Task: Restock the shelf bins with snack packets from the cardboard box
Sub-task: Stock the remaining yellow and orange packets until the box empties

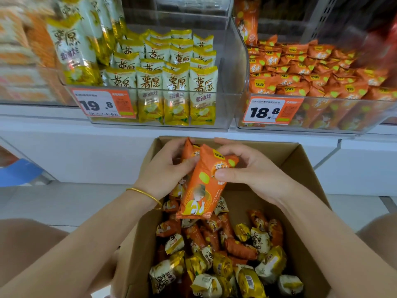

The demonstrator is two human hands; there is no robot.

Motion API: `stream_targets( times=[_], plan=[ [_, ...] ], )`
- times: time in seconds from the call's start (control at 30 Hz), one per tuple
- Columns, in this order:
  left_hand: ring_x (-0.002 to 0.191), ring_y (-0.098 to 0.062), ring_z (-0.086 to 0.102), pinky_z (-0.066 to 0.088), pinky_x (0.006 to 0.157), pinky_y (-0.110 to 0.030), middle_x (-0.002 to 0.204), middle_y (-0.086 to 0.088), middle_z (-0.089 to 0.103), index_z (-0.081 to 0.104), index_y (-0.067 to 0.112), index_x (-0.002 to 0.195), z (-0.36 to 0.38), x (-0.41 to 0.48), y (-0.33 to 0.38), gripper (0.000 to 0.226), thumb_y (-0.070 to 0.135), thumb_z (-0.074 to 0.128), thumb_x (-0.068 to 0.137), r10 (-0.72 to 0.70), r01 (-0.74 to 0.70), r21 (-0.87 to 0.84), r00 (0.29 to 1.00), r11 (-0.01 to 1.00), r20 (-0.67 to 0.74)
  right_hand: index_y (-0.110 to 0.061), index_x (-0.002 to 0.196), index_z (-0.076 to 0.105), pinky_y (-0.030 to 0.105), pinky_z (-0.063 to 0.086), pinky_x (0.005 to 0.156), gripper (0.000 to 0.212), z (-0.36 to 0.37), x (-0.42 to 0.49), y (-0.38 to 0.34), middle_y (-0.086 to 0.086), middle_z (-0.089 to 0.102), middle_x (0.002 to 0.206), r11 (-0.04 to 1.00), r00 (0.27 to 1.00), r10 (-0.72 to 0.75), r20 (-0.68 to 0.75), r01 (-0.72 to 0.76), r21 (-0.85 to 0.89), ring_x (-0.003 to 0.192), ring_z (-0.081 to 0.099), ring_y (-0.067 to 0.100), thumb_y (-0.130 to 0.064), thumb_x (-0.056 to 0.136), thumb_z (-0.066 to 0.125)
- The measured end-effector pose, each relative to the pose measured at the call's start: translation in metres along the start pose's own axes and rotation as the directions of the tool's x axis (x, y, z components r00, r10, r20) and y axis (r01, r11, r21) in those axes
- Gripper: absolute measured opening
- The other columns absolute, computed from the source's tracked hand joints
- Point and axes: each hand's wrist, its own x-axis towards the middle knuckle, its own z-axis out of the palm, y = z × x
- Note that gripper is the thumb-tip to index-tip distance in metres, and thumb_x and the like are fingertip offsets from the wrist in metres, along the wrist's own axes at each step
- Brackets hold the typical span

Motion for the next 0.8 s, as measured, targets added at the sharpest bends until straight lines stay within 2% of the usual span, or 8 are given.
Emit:
stream_targets(
  times=[0.13,0.2,0.3,0.4,0.53,0.67,0.73,0.8],
  plan=[
    [0.105,-0.025,0.064,0.052,0.088,-0.048,0.118,-0.002,0.065,0.058,0.048,0.118,-0.008,0.001,0.016,0.046,0.056,0.060,0.073,-0.085,0.081,-0.205,0.996,0.975,-0.011,-0.022,0.097,0.063,0.025,0.055,0.072,0.043,0.010,0.014,-0.024,-0.008,0.071,0.091,0.994,0.991,0.010,0.134,-0.025,0.110,0.089,0.068,0.011,-0.027,0.057,0.079],
    [0.095,-0.024,0.068,0.055,0.076,-0.039,0.111,-0.007,0.068,0.060,0.038,0.120,-0.017,0.007,0.030,0.030,0.040,0.056,0.090,-0.107,0.092,-0.325,0.994,0.941,-0.029,-0.020,0.099,0.061,0.023,0.054,0.070,0.039,0.015,0.026,-0.047,-0.002,0.067,0.095,0.997,0.985,-0.026,0.169,0.013,0.076,0.086,0.068,0.009,-0.018,0.063,0.076],
    [0.071,-0.013,0.069,0.053,0.056,-0.025,0.089,-0.001,0.073,0.065,0.032,0.102,-0.035,0.016,0.057,0.023,0.021,0.045,0.097,-0.034,0.004,-0.406,0.997,0.914,-0.066,-0.020,0.101,0.061,0.025,0.056,0.072,0.038,0.020,0.047,-0.082,0.005,0.062,0.106,0.996,0.982,-0.090,0.168,0.089,0.016,0.092,0.067,0.013,-0.018,0.065,0.071],
    [0.073,-0.014,0.068,0.052,0.061,-0.028,0.088,0.002,0.073,0.066,0.035,0.095,-0.050,0.025,0.075,0.023,0.029,0.045,0.097,0.032,-0.070,-0.392,0.994,0.917,-0.101,-0.019,0.101,0.061,0.031,0.057,0.080,0.036,0.024,0.062,-0.103,0.011,0.062,0.110,0.988,0.972,-0.144,0.186,0.152,-0.031,0.100,0.066,0.021,-0.021,0.067,0.072],
    [0.087,-0.017,0.068,0.053,0.070,-0.032,0.106,-0.004,0.070,0.062,0.026,0.119,-0.054,0.026,0.061,0.030,0.037,0.044,0.097,0.029,-0.068,-0.423,0.995,0.904,-0.099,-0.019,0.096,0.062,0.029,0.056,0.079,0.029,0.025,0.064,-0.099,0.002,0.065,0.100,0.988,0.976,-0.135,0.172,0.147,-0.055,0.094,0.067,0.016,-0.020,0.069,0.071],
    [0.104,-0.022,0.063,0.051,0.088,-0.034,0.114,-0.008,0.066,0.063,0.017,0.119,-0.033,0.040,0.044,0.038,0.041,0.041,0.099,-0.038,0.038,-0.260,0.999,0.965,0.006,-0.016,0.097,0.062,0.021,0.054,0.070,0.027,0.010,0.043,-0.081,-0.012,0.068,0.089,0.990,0.984,-0.076,0.161,0.094,-0.107,0.087,0.067,0.006,-0.017,0.072,0.069],
    [0.086,-0.012,0.061,0.049,0.070,-0.018,0.102,-0.004,0.066,0.059,0.012,0.109,-0.018,0.053,0.044,0.031,0.032,0.038,0.101,-0.038,0.033,-0.203,0.999,0.979,-0.022,-0.016,0.095,0.062,0.020,0.052,0.068,0.026,-0.006,0.030,-0.080,-0.012,0.069,0.086,0.990,0.988,-0.081,0.128,0.094,-0.103,0.085,0.067,0.006,-0.017,0.071,0.073],
    [0.075,0.006,0.055,0.041,0.063,-0.007,0.102,0.014,0.061,0.055,0.028,0.103,-0.001,0.057,0.061,0.022,0.036,0.035,0.101,0.048,-0.053,-0.052,0.995,0.997,-0.084,-0.019,0.092,0.066,0.021,0.053,0.069,0.036,-0.025,0.017,-0.081,-0.007,0.069,0.088,0.988,0.990,-0.118,0.077,0.124,-0.090,0.085,0.067,0.009,-0.029,0.063,0.086]
  ],
)
